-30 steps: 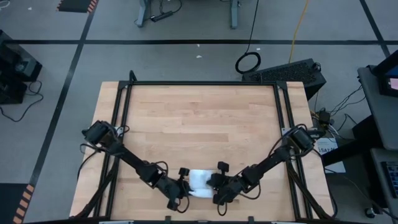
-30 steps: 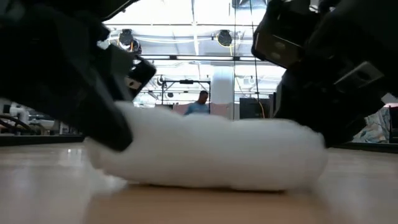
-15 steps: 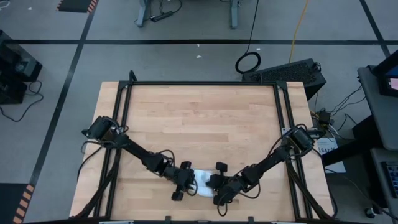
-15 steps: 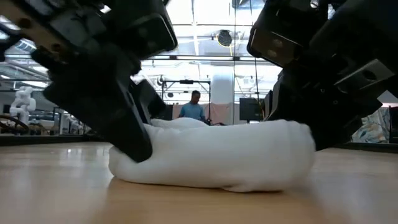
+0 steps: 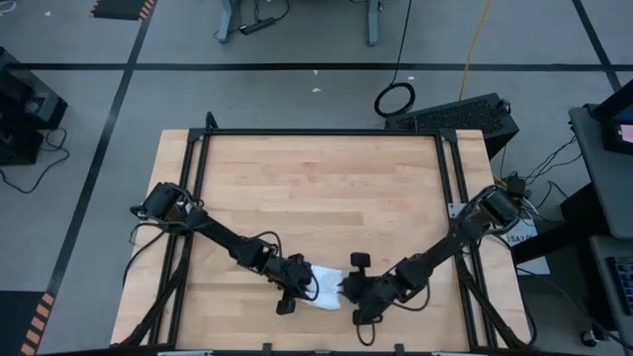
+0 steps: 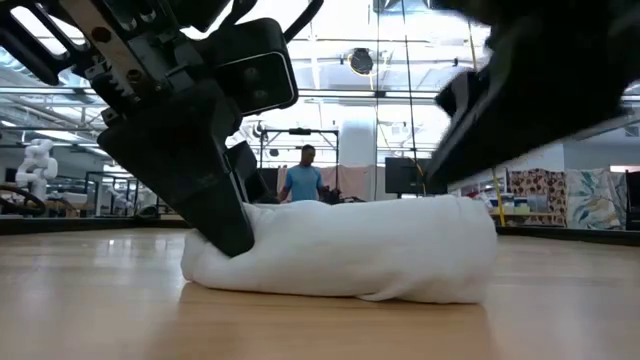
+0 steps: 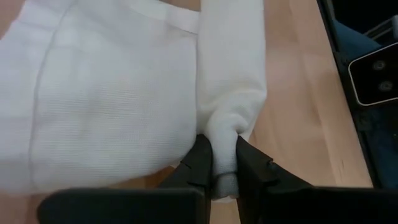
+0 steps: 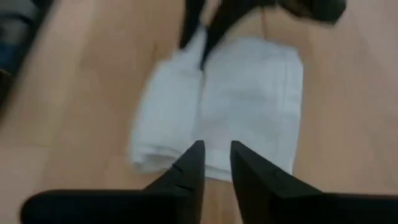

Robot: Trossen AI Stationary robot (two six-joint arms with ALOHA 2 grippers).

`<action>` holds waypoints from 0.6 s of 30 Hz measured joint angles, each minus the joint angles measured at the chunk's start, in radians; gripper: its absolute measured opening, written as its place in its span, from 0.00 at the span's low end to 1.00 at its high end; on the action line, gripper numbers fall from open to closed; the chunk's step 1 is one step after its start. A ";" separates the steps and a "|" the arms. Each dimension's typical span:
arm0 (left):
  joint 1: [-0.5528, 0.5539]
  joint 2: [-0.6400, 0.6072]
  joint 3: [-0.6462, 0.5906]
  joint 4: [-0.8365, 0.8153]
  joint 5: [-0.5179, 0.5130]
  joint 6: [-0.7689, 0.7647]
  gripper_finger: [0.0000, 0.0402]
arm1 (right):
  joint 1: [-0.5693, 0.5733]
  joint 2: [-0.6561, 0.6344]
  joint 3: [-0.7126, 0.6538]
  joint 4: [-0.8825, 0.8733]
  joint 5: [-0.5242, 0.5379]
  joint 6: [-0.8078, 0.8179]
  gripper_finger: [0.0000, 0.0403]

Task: Roll napkin
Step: Roll the white table napkin

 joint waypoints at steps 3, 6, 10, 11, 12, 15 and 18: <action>0.004 0.000 0.000 0.001 0.013 -0.036 0.10 | 0.047 -0.004 0.001 0.068 0.036 -0.023 0.25; 0.011 0.001 0.000 0.001 0.024 -0.085 0.10 | 0.104 0.045 0.001 0.171 0.115 -0.087 0.34; 0.018 0.001 0.000 0.003 0.029 -0.125 0.10 | 0.165 0.138 0.001 0.322 0.236 -0.236 0.48; 0.018 0.001 0.000 0.002 0.031 -0.141 0.10 | 0.174 0.160 0.001 0.347 0.275 -0.253 0.51; 0.020 0.001 0.000 0.002 0.032 -0.159 0.10 | 0.179 0.180 0.001 0.358 0.307 -0.255 0.55; 0.020 0.001 0.000 0.003 0.032 -0.208 0.10 | 0.175 0.220 0.006 0.382 0.345 -0.241 0.63; 0.020 0.001 0.000 0.003 0.032 -0.234 0.10 | 0.166 0.238 0.016 0.384 0.392 -0.219 0.66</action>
